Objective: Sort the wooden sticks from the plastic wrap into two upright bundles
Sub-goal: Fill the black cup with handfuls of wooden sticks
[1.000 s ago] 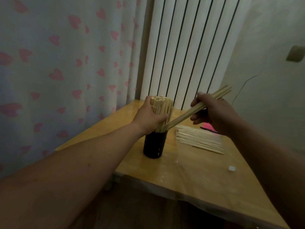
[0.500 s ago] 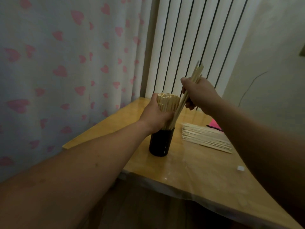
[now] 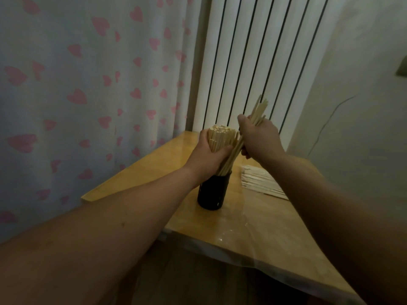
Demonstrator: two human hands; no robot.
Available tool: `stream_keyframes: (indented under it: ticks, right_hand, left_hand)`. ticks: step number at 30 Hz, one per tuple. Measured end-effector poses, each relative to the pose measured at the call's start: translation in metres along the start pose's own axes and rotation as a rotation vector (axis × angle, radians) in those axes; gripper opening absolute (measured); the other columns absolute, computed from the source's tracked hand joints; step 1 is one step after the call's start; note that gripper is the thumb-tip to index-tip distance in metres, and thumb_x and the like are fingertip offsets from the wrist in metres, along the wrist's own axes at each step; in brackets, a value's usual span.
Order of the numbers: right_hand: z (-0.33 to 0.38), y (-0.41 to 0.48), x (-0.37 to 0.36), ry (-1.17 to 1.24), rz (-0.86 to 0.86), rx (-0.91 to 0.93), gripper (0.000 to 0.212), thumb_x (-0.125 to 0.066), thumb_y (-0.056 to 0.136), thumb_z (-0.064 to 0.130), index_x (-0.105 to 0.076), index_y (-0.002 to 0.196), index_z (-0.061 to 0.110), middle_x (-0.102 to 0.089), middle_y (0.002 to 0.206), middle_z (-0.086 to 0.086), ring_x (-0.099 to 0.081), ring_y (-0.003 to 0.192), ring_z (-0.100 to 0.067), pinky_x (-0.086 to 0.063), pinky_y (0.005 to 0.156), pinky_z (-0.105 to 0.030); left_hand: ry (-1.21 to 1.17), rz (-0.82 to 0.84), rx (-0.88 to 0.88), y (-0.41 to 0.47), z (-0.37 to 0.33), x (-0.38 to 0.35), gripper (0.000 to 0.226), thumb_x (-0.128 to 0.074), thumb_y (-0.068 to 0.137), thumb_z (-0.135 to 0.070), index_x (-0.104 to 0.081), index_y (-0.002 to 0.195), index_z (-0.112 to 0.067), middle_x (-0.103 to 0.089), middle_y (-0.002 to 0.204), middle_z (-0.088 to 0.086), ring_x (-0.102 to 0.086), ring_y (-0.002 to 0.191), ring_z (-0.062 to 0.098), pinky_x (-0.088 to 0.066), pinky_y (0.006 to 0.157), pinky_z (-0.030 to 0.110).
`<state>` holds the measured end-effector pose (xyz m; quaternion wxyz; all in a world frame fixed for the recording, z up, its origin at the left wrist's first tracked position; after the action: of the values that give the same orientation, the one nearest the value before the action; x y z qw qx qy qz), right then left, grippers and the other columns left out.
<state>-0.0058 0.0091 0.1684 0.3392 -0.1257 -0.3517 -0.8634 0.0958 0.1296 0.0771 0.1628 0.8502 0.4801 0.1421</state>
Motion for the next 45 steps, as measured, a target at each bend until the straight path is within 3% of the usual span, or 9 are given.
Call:
stream_keyframes:
  ticks: [5, 9, 14, 19, 25, 30, 34, 40, 45]
  right_hand:
    - [0.001, 0.003, -0.015, -0.094, 0.043, -0.041, 0.042, -0.049, 0.107, 0.05, -0.067, 0.099, 0.012, -0.073, 0.082, -0.01, -0.072, 0.059, -0.021, -0.059, 0.048, -0.029]
    - [0.005, -0.002, -0.027, -0.146, 0.075, 0.017, 0.037, -0.049, 0.107, 0.053, -0.065, 0.102, 0.02, -0.071, 0.087, -0.002, -0.072, 0.072, -0.017, -0.062, 0.062, -0.034]
    - [0.018, 0.007, -0.01, -0.174, 0.034, 0.133, 0.042, -0.058, 0.098, 0.061, -0.059, 0.111, 0.021, -0.064, 0.094, 0.003, -0.063, 0.08, -0.01, -0.053, 0.067, -0.029]
    - [0.05, 0.029, -0.013, -0.065, 0.121, 0.222, 0.06, -0.054, 0.103, 0.059, -0.047, 0.15, 0.022, -0.059, 0.139, -0.001, -0.058, 0.123, -0.016, -0.052, 0.094, -0.034]
    - [0.04, 0.023, -0.036, -0.188, 0.16, 0.234, 0.048, -0.037, 0.112, 0.044, -0.073, 0.104, 0.013, -0.074, 0.097, -0.004, -0.069, 0.09, -0.019, -0.059, 0.086, -0.048]
    - [0.034, 0.016, -0.043, -0.17, 0.222, 0.219, 0.044, -0.039, 0.112, 0.037, -0.053, 0.149, 0.019, -0.062, 0.126, 0.007, -0.058, 0.108, -0.01, -0.045, 0.078, -0.023]
    - [0.054, 0.016, -0.055, -0.241, 0.347, 0.248, 0.057, -0.035, 0.11, 0.058, -0.06, 0.144, 0.019, -0.066, 0.136, -0.004, -0.06, 0.126, -0.021, -0.046, 0.093, -0.034]
    - [0.039, 0.003, -0.069, -0.405, 0.524, 0.183, 0.066, -0.032, 0.107, 0.067, -0.055, 0.151, 0.024, -0.059, 0.15, -0.008, -0.052, 0.14, -0.03, -0.044, 0.108, -0.043]
    - [0.038, 0.006, -0.078, -0.484, 0.595, 0.206, 0.061, -0.039, 0.108, 0.06, -0.051, 0.151, 0.019, -0.056, 0.149, -0.007, -0.053, 0.136, -0.028, -0.046, 0.098, -0.038]
  left_hand:
    - [-0.07, 0.075, 0.027, -0.007, 0.01, -0.005, 0.091, -0.083, 0.091, -0.04, -0.023, 0.158, -0.036, -0.055, 0.142, -0.005, -0.062, 0.122, 0.013, -0.059, 0.089, 0.033]
    - [0.125, 0.064, -0.018, -0.013, 0.01, -0.006, 0.127, -0.095, 0.078, -0.036, 0.0, 0.163, -0.045, -0.044, 0.154, -0.009, -0.052, 0.132, 0.014, -0.054, 0.104, 0.038]
    - [0.144, 0.012, -0.046, -0.011, 0.019, -0.004, 0.112, -0.092, 0.081, -0.027, -0.011, 0.158, -0.045, -0.054, 0.14, -0.011, -0.06, 0.124, 0.015, -0.057, 0.094, 0.035]
    - [0.135, 0.024, -0.064, -0.011, 0.019, -0.004, 0.108, -0.091, 0.082, -0.027, -0.015, 0.157, -0.039, -0.053, 0.132, -0.017, -0.058, 0.118, 0.005, -0.054, 0.091, 0.027]
    - [0.11, 0.041, -0.044, -0.012, 0.024, -0.004, 0.107, -0.092, 0.081, -0.028, -0.015, 0.155, -0.041, -0.055, 0.135, -0.011, -0.06, 0.12, 0.01, -0.058, 0.094, 0.031]
    - [0.09, 0.037, -0.014, -0.011, 0.032, -0.005, 0.099, -0.091, 0.084, -0.027, -0.021, 0.154, -0.033, -0.056, 0.134, -0.008, -0.06, 0.121, 0.013, -0.057, 0.092, 0.029]
    - [0.096, 0.036, -0.024, -0.011, 0.033, -0.006, 0.098, -0.089, 0.086, -0.026, -0.02, 0.155, -0.031, -0.052, 0.137, -0.006, -0.056, 0.123, 0.014, -0.052, 0.089, 0.023]
    - [0.073, 0.043, -0.007, -0.006, 0.026, -0.006, 0.102, -0.091, 0.083, -0.036, -0.02, 0.157, -0.031, -0.05, 0.136, -0.012, -0.055, 0.125, 0.012, -0.056, 0.102, 0.034]
    - [0.053, 0.038, 0.005, 0.002, 0.025, -0.007, 0.092, -0.092, 0.076, -0.049, -0.038, 0.148, -0.03, -0.059, 0.133, -0.012, -0.059, 0.123, 0.009, -0.055, 0.096, 0.029]
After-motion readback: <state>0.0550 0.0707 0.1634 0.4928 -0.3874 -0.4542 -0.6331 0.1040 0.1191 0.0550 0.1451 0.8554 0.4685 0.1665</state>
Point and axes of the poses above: each hand's wrist, its own y-axis towards the middle knuckle, its own x-axis out of the back of the hand, z = x × y, the point moved 10 cm from there along y, towards the middle knuckle
